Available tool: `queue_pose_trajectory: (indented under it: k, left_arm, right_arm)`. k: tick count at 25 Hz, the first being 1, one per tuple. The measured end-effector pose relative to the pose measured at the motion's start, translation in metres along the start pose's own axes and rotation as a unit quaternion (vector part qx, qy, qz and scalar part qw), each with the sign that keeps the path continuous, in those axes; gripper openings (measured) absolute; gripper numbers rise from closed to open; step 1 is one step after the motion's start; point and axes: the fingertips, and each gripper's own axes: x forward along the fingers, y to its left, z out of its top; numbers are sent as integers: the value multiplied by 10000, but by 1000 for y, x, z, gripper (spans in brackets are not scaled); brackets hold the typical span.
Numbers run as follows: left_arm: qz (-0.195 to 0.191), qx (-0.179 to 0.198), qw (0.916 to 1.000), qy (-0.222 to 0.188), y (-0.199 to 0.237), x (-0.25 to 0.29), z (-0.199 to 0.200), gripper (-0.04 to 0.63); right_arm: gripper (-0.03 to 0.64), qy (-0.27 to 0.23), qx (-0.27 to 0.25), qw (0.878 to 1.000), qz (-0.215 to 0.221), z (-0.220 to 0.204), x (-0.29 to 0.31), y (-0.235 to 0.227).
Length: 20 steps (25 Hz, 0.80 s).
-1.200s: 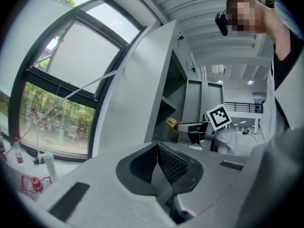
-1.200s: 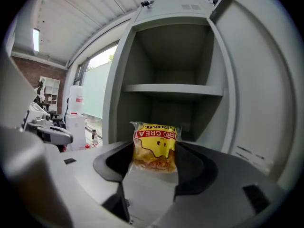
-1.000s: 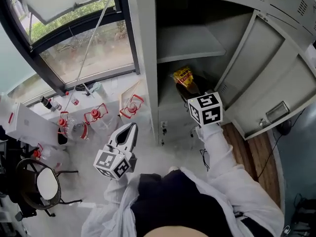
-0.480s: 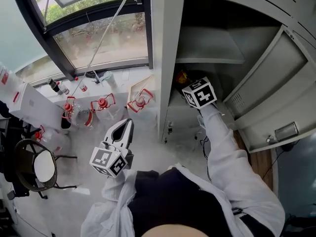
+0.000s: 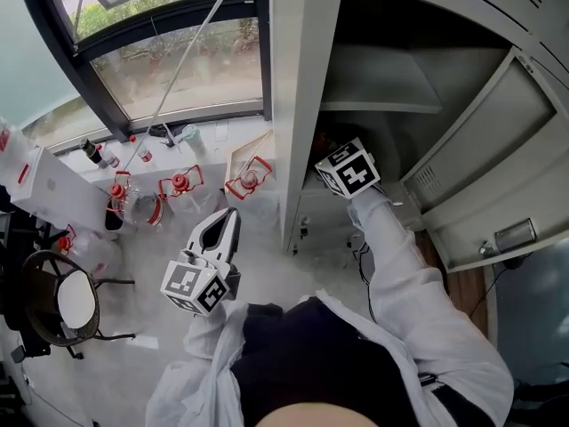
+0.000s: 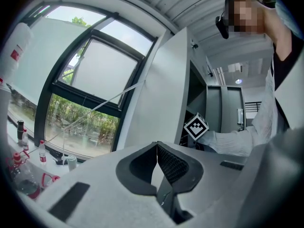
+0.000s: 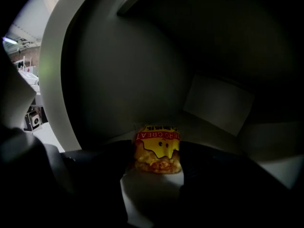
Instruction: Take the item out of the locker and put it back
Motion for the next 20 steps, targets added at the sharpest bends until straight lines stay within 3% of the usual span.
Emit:
queue_pose_trajectory:
  k: [3, 7, 14, 20]
  left_arm:
    - [-114, -32, 9999, -40, -1, 0, 4, 8]
    - [-362, -71, 9993, -25, -6, -5, 4, 8]
    - [-1245, -10, 9920, 211, -29, -16, -4, 8]
    - [-1929, 103, 9805, 356, -51, -29, -13, 8]
  right_arm:
    - [377, 6, 127, 9999, 100, -2, -2, 4]
    - [476, -99, 378, 9988, -278, -4, -18, -1]
    - [483, -577, 880, 9882, -1111, -5, -100, -3]
    - [482, -1308, 1514, 9665, -1608, -11, -180, 36]
